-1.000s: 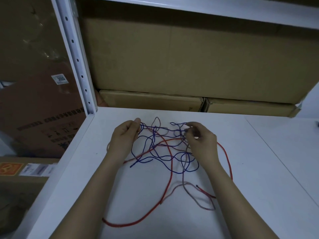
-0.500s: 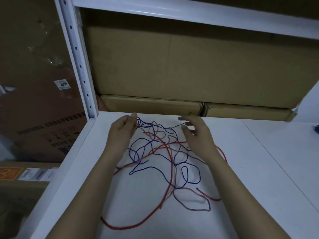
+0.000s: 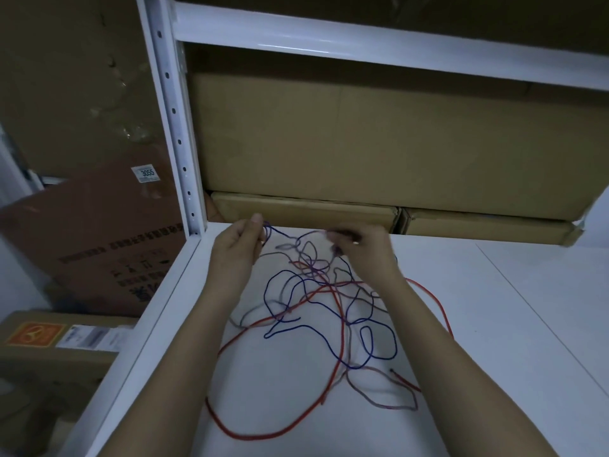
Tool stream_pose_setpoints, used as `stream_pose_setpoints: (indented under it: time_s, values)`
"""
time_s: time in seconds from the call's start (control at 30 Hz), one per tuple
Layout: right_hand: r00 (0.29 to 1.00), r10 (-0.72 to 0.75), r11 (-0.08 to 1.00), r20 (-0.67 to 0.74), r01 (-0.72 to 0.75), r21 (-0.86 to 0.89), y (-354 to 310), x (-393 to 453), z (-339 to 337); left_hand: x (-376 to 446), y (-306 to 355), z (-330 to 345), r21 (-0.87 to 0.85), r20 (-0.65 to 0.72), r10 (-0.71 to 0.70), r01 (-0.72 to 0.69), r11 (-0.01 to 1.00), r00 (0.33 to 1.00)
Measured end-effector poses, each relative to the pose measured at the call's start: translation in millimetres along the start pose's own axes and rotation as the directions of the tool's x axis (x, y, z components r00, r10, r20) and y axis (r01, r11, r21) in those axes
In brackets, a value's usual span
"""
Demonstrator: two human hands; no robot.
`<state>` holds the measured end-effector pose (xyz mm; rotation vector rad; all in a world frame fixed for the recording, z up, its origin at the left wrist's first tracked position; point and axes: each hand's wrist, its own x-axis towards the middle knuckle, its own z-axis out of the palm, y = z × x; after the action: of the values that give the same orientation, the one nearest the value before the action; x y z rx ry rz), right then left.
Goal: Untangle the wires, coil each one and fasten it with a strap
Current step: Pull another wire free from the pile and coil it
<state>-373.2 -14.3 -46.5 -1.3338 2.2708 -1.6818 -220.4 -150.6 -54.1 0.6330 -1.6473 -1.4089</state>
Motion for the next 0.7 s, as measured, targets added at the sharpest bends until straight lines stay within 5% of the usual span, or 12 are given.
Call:
stream_pose_setpoints:
  time_s: [0.1, 0.17, 0.23, 0.53, 0.7]
  values:
    - [0.966, -0.039, 0.971, -0.257, -0.024, -0.239, 28.6, -3.2, -17.8, 4.5, -1.1, -12.3, -0.036, -0.076, -0.027, 0.025, 0.999, 0.997]
    - [0.996, 0.074, 0.912, -0.053, -0.089, -0.400, 44.7, -2.4, -23.1, 4.2, -2.5, -11.5, -0.020, -0.056, -0.051, 0.050, 0.999, 0.997]
    - [0.938, 0.235, 0.864, 0.253, -0.083, -0.496, 50.6, -3.6, -22.1, 2.8, -4.4, -5.8, 0.028, 0.003, -0.066, 0.065, 0.997, 0.998]
    - [0.975, 0.051, 0.972, 0.215, 0.001, -0.235, 3.9, -0.8, -23.8, -3.4, 1.2, 12.3, 0.106, 0.175, -0.028, 0.010, 0.994, 0.984]
    - [0.929, 0.059, 0.995, 0.366, -0.024, -0.101, -25.1, -2.9, -10.7, -5.8, 13.2, 20.8, 0.091, 0.197, -0.010, -0.008, 0.996, 0.980]
